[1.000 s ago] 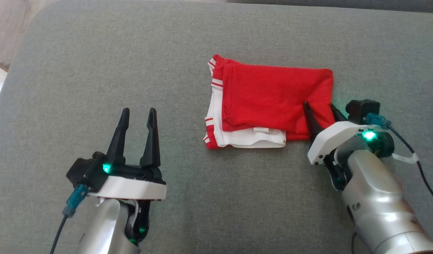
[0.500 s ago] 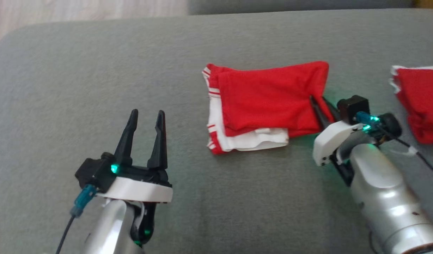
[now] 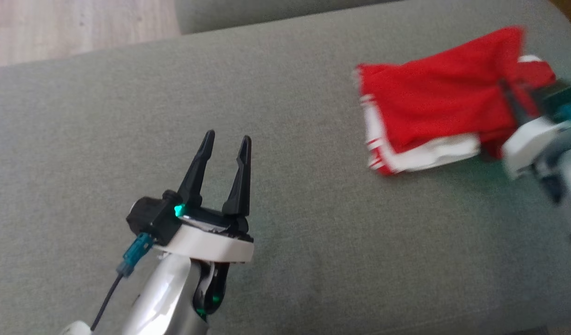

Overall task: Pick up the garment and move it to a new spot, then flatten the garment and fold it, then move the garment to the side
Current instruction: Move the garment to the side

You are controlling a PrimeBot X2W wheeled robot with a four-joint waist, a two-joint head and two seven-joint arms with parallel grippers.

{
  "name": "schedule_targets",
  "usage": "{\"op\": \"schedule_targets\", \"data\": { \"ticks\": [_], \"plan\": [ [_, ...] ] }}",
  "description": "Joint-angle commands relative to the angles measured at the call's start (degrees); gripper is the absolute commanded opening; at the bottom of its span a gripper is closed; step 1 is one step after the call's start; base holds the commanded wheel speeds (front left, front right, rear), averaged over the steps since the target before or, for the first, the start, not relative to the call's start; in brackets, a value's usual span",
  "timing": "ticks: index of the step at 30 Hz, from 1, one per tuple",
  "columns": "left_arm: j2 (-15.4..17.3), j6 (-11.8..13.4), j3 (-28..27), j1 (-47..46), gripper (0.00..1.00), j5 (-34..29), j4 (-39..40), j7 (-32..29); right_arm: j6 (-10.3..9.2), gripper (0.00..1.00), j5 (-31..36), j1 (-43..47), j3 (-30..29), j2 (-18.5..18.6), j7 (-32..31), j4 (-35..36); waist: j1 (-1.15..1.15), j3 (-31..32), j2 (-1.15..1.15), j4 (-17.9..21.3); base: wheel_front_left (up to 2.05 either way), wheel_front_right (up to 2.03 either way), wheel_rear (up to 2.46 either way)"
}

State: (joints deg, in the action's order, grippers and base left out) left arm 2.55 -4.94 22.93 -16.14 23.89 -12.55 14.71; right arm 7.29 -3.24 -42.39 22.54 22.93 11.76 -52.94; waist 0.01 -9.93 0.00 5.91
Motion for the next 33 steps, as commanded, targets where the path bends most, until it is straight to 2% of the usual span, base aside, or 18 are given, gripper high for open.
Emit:
{"op": "schedule_targets", "data": {
  "ticks": [1, 7, 12, 16, 21, 22, 23, 33],
  "plan": [
    [0.32, 0.48, -1.19, -2.71, 1.0, 0.21, 2.09, 0.29, 0.2, 0.0, -1.32, -2.52, 1.22, 2.9, -0.66, 2.46, -0.01, -1.31, 0.0, 0.9, 0.0, 0.0, 0.0],
    [0.32, 0.37, -1.0, -4.2, 1.0, -0.13, 1.97, 0.29, 0.2, 0.0, -5.23, -3.77, 3.37, 12.64, -4.19, 3.97, -0.01, -4.4, 0.0, 1.13, 0.0, 0.0, 0.0],
    [0.32, -0.06, -0.95, -5.52, 1.0, -0.49, 1.48, 0.29, 0.2, 0.0, -7.52, -4.21, 3.26, 18.71, -6.21, 2.69, -0.01, -6.92, 0.0, 0.37, 0.0, 0.0, 0.0],
    [0.32, -0.43, -0.86, -6.43, 1.0, -0.85, 0.94, 0.29, 0.2, 0.0, -8.17, -4.73, 2.97, 21.11, -6.06, 0.8, -0.01, -8.67, 0.0, -0.57, 0.0, 0.0, 0.0],
    [0.32, -0.83, -1.43, -7.41, 1.0, -1.39, 0.25, 0.29, 0.2, 0.0, -7.75, -5.84, 2.4, 21.23, -5.42, -1.91, -0.01, -10.18, 0.0, -1.83, 0.0, 0.0, 0.0],
    [0.32, -0.88, -1.68, -7.51, 1.0, -1.5, 0.11, 0.29, 0.2, 0.91, -7.52, -6.23, 1.99, 21.0, -4.92, -2.37, -0.01, -10.25, 0.0, -1.96, 0.0, 0.0, 0.0],
    [0.32, -0.93, -1.97, -7.56, 1.0, -1.59, -0.03, 0.29, 0.2, 1.0, -7.37, -6.5, 1.58, 20.64, -4.64, -2.94, -0.01, -10.23, 0.0, -2.1, 0.0, 0.0, 0.0],
    [0.32, -1.28, -5.58, -6.51, 1.0, -2.04, -0.42, 0.29, 0.2, 1.0, -4.45, -8.64, -3.56, 16.66, -0.4, -5.56, -0.01, -6.73, 0.0, -2.14, 0.0, 0.0, 0.0]
  ]
}}
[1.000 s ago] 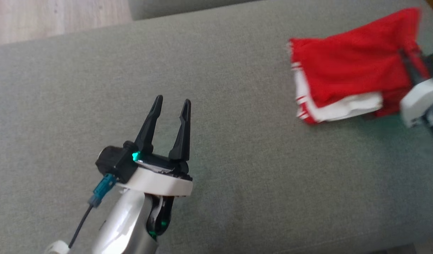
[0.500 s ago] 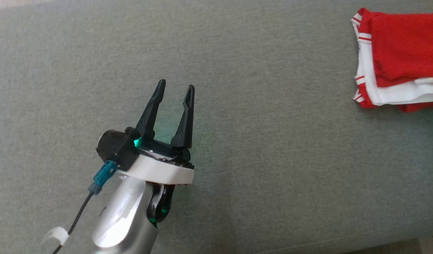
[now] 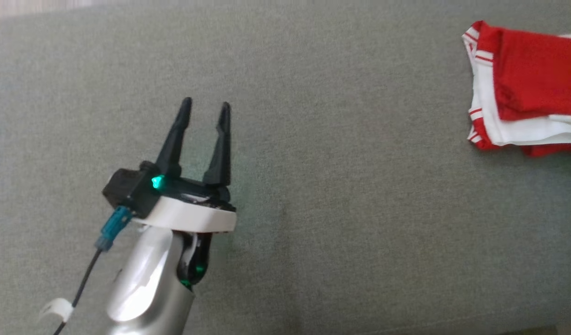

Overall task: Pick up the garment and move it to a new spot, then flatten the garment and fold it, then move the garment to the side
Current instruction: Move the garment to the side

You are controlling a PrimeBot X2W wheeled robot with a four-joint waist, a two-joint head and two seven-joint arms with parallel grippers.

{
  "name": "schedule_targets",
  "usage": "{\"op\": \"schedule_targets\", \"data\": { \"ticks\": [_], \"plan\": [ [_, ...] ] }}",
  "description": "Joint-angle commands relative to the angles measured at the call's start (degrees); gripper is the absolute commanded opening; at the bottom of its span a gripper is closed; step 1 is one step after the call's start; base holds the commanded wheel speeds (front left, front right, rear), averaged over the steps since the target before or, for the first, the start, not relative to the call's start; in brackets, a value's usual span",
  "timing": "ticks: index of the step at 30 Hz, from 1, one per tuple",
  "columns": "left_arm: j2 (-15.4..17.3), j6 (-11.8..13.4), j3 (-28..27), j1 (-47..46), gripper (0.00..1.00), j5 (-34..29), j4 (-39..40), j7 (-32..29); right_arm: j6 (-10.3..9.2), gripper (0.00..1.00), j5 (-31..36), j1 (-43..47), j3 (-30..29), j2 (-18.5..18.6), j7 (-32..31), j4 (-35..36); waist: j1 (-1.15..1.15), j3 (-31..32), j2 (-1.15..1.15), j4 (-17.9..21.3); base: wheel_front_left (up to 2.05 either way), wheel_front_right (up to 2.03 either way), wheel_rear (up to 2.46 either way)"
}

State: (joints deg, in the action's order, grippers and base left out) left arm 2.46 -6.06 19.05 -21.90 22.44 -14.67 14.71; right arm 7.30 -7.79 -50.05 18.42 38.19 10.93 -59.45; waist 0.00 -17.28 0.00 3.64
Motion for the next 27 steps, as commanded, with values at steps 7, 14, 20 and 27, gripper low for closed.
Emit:
{"op": "schedule_targets", "data": {
  "ticks": [7, 14, 20, 27],
  "plan": [
    [0.42, 0.09, -6.36, 2.08, 1.0, -0.78, 2.78, 0.29, 0.19, 1.0, 0.82, -0.43, -4.51, -5.44, 3.46, 6.42, 0.0, 5.79, 0.0, 0.48, 0.0, 0.0, 0.0],
    [0.42, 0.34, -11.41, 6.38, 1.0, -0.04, 4.31, 0.29, 0.19, 1.0, -2.67, 4.97, -10.76, -15.53, 3.99, 18.19, 0.0, 10.91, 0.0, 0.06, 0.0, 0.0, 0.0],
    [0.42, 0.63, -14.26, 10.53, 1.0, 0.25, 4.37, 0.29, 0.19, 1.0, -5.64, 14.54, -16.85, -27.69, 4.03, 28.31, 0.0, 13.83, 0.0, -0.84, 0.0, 0.0, 0.0],
    [0.42, -0.33, -15.14, 14.09, 1.0, 0.89, 5.02, 0.29, 0.19, 1.0, -4.28, 26.61, -18.34, -34.64, 4.05, 35.44, 0.0, 15.01, 0.0, -1.48, 0.0, 0.0, 0.0]
  ]
}}
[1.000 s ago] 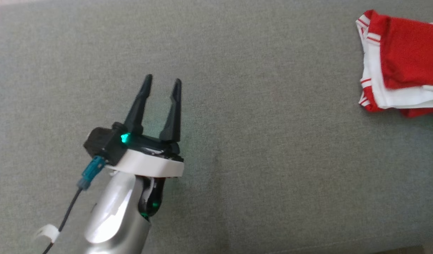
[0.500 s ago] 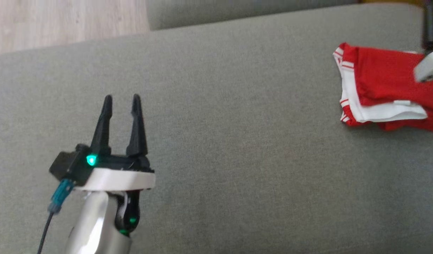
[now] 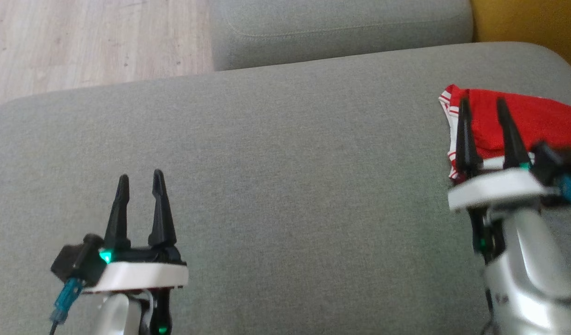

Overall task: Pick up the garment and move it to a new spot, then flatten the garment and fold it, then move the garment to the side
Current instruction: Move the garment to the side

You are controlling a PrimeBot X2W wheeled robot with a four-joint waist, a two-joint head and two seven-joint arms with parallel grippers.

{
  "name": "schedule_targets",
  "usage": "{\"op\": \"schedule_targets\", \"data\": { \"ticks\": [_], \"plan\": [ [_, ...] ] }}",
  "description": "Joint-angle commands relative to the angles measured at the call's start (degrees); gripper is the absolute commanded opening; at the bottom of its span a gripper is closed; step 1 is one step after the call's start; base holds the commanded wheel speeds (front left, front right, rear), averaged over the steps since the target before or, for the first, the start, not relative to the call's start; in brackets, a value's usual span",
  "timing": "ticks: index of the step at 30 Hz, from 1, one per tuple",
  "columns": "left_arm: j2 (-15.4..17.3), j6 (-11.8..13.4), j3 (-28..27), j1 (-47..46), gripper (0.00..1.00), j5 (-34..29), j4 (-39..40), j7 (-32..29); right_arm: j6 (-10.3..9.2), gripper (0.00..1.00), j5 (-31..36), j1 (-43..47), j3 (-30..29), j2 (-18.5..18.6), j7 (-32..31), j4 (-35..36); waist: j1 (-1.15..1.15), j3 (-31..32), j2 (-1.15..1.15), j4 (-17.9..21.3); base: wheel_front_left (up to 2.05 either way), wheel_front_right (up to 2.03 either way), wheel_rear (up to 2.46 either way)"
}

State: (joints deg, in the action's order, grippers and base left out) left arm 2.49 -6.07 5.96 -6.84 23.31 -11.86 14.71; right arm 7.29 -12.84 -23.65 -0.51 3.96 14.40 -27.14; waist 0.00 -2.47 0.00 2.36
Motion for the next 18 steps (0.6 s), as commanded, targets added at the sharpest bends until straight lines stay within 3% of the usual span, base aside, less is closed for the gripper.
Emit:
{"op": "schedule_targets", "data": {
  "ticks": [1, 9, 18],
  "plan": [
    [0.39, -0.41, -2.05, -0.38, 1.0, -0.26, 2.09, 0.29, 0.2, 1.0, 0.71, 2.05, 0.0, -0.71, 0.59, 4.35, 0.0, 0.36, 0.0, -0.24, 0.0, 0.0, 0.0],
    [0.39, -0.83, -2.65, 2.82, 1.0, -0.86, 1.22, 0.29, 0.2, 1.0, -1.26, 13.24, 2.04, -1.06, 0.59, 11.47, 0.0, 1.15, 0.0, -0.45, 0.0, 0.0, 0.0],
    [0.39, -0.91, -2.75, 3.39, 1.0, -0.75, 0.71, 0.29, 0.2, 1.0, -1.16, 15.28, 3.4, -1.07, 0.6, 12.76, 0.0, 1.45, 0.0, -0.45, 0.0, 0.0, 0.0]
  ]
}}
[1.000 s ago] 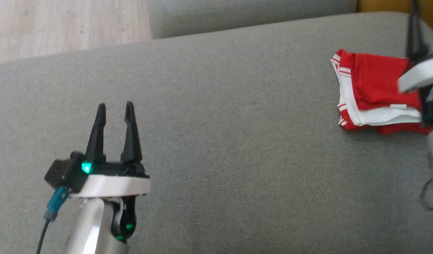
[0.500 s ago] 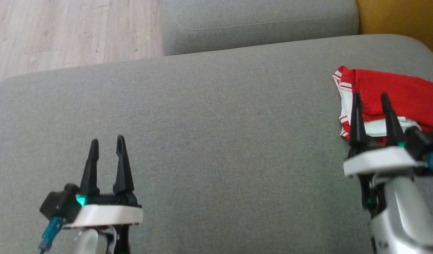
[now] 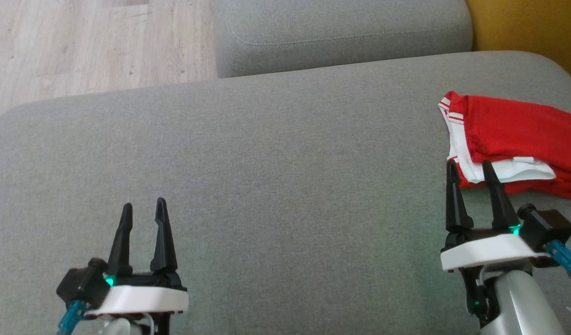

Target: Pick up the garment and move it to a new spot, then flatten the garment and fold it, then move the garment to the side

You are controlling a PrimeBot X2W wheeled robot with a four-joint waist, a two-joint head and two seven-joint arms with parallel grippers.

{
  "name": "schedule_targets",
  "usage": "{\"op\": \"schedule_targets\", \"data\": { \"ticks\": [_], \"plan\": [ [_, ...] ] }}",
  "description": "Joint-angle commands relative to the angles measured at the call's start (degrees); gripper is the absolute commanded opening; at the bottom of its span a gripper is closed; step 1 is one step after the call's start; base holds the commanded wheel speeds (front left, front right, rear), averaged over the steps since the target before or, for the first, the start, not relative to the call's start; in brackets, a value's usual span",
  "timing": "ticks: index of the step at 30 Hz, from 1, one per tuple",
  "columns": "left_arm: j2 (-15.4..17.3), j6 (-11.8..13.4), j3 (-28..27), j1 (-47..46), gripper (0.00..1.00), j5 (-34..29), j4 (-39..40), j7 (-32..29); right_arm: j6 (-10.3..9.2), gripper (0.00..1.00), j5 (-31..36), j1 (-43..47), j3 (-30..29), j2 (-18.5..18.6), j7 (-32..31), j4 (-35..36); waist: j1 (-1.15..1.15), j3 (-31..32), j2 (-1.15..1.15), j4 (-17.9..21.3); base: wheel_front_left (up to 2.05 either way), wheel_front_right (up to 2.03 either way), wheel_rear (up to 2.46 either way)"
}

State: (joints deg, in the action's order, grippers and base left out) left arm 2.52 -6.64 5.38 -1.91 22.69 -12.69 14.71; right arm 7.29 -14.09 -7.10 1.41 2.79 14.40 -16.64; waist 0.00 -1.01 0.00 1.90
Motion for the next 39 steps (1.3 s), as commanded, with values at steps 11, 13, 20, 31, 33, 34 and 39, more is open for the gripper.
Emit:
{"op": "schedule_targets", "data": {
  "ticks": [11, 13, 20, 31, 33, 34, 39],
  "plan": [
    [0.36, -0.15, -1.85, -1.48, 1.0, 0.9, 1.6, 0.29, 0.2, 1.0, 0.12, -0.99, 2.23, 0.1, 0.6, 1.82, 0.0, 0.14, 0.0, 0.39, 0.0, 0.0, 0.0],
    [0.36, -0.11, -1.91, -1.54, 1.0, 0.95, 1.66, 0.29, 0.2, 1.0, 0.03, -0.99, 2.33, 0.1, 0.6, 1.7, 0.0, 0.15, 0.0, 0.41, 0.0, 0.0, 0.0],
    [0.0, -0.18, 0.03, 0.0, 0.0, 1.0, 0.1, 0.0, 0.0, 0.0, -0.02, 0.41, 0.97, 0.0, 0.0, -0.13, 0.0, 0.16, 0.0, 0.39, 0.0, 0.0, 0.0],
    [-0.03, -0.28, -0.54, 0.3, 0.0, 5.27, -2.47, -1.31, 0.01, 0.0, -4.91, 1.57, 0.56, -0.08, -1.34, -2.27, -0.01, 0.21, 0.0, 0.25, 0.0, 0.0, 0.0],
    [-0.02, -0.29, -0.73, 0.23, 0.0, 6.37, -2.45, -1.66, 0.02, 0.0, -6.16, 1.56, 0.42, -0.07, -1.67, -2.19, -0.01, 0.22, 0.0, 0.21, 0.0, 0.0, 0.0],
    [-0.02, -0.29, -0.83, 0.19, 0.0, 6.91, -2.44, -1.83, 0.02, 0.0, -6.79, 1.55, 0.35, -0.06, -1.83, -2.14, -0.01, 0.22, 0.0, 0.19, 0.0, 0.0, 0.0],
    [0.0, -0.32, -1.32, 0.0, 0.0, 9.65, -2.39, -2.67, 0.03, 0.0, -9.92, 1.53, -0.01, -0.04, -2.66, -1.93, -0.01, 0.25, 0.0, 0.1, 0.0, 0.0, 0.0]
  ]
}}
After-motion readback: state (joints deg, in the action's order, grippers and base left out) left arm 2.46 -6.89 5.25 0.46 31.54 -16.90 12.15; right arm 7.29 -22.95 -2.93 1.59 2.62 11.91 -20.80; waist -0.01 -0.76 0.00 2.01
